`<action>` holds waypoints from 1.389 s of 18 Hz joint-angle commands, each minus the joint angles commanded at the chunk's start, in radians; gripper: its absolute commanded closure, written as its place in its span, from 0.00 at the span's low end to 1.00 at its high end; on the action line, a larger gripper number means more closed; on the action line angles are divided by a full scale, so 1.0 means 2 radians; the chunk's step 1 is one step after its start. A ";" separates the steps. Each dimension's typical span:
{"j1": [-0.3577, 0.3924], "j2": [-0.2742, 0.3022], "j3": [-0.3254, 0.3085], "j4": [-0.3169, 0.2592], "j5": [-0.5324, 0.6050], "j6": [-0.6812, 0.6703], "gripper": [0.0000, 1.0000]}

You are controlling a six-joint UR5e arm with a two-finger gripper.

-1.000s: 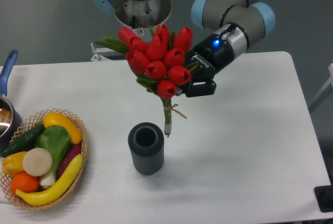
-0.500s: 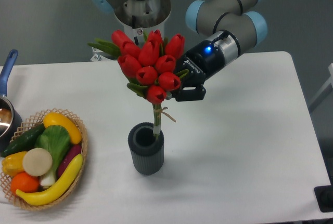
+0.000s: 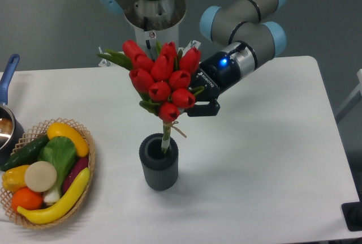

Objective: Insert the flowers into the vase
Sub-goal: 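Lower the tulip stems into the vase opening, then push the bouquet down into the vase until it rests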

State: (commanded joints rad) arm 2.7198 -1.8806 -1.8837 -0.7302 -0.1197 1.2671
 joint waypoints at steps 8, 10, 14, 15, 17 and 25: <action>-0.005 -0.006 -0.012 0.001 0.008 0.004 0.86; -0.005 -0.010 -0.015 0.001 0.008 0.005 0.85; -0.006 -0.024 -0.023 0.002 0.008 0.042 0.83; -0.006 -0.028 -0.028 0.002 0.008 0.058 0.81; -0.006 -0.035 -0.030 0.000 0.008 0.068 0.76; -0.005 -0.049 -0.047 0.001 0.014 0.104 0.68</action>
State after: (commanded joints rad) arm 2.7090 -1.9788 -1.9773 -0.7286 -0.0920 1.4757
